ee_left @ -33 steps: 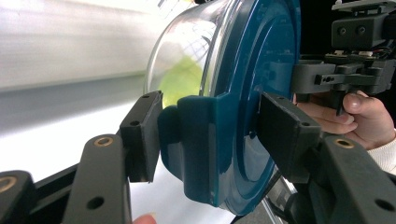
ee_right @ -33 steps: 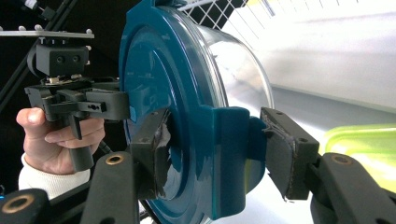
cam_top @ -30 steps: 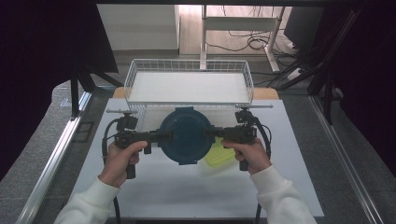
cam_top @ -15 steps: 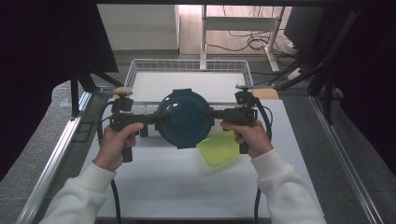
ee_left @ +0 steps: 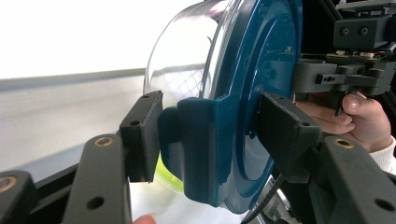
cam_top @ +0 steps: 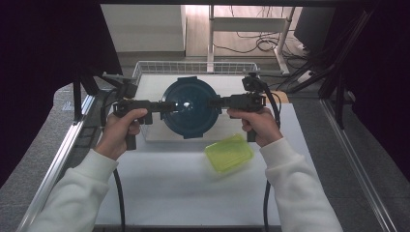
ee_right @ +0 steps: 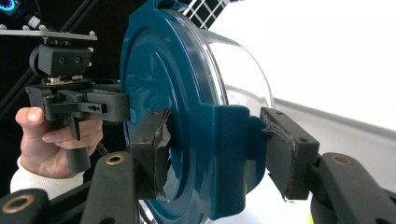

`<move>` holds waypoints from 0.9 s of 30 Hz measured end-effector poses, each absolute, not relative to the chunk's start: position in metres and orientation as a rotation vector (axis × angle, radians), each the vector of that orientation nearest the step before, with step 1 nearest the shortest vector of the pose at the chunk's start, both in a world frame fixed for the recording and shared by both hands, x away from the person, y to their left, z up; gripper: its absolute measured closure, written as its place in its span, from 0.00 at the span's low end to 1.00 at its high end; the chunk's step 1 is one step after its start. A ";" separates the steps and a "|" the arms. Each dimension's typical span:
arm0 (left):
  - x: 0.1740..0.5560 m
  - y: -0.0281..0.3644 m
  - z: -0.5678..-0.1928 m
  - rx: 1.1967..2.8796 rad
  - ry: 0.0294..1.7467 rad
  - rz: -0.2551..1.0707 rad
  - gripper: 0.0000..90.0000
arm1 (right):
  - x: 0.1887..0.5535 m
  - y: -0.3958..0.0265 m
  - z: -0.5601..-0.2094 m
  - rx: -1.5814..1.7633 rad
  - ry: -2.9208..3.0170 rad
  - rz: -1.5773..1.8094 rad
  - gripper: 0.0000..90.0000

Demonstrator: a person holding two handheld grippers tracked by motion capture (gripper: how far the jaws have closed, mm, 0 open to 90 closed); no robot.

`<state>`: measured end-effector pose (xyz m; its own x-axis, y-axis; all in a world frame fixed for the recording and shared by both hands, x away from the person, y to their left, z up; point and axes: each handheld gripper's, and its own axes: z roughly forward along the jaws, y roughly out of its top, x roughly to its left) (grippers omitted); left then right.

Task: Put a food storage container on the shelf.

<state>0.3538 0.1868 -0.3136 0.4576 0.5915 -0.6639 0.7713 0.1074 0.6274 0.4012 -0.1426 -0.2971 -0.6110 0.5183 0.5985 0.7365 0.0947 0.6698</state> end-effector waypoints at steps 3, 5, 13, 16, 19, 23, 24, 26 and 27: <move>0.363 0.186 -0.308 1.586 1.213 -0.206 0.46 | 0.406 -0.144 -0.294 -1.267 -2.155 -1.529 0.50; 0.368 0.186 -0.306 1.585 1.207 -0.208 0.46 | 0.410 -0.145 -0.290 -1.270 -2.152 -1.538 0.50; 0.389 0.182 -0.295 1.598 1.203 -0.210 0.46 | 0.427 -0.149 -0.282 -1.293 -2.134 -1.550 0.50; 0.394 0.181 -0.290 1.604 1.195 -0.200 0.46 | 0.432 -0.150 -0.279 -1.287 -2.130 -1.555 0.50; 0.400 0.181 -0.288 1.606 1.189 -0.197 0.46 | 0.436 -0.151 -0.276 -1.292 -2.127 -1.560 0.50; 0.409 0.181 -0.288 1.612 1.194 -0.212 0.46 | 0.444 -0.152 -0.275 -1.299 -2.127 -1.552 0.50; 0.412 0.181 -0.288 1.614 1.196 -0.213 0.46 | 0.446 -0.152 -0.276 -1.300 -2.125 -1.551 0.50; 0.416 0.181 -0.288 1.613 1.199 -0.217 0.46 | 0.450 -0.152 -0.277 -1.307 -2.115 -1.549 0.50; 0.418 0.181 -0.288 1.614 1.199 -0.218 0.46 | 0.451 -0.152 -0.277 -1.308 -2.115 -1.543 0.50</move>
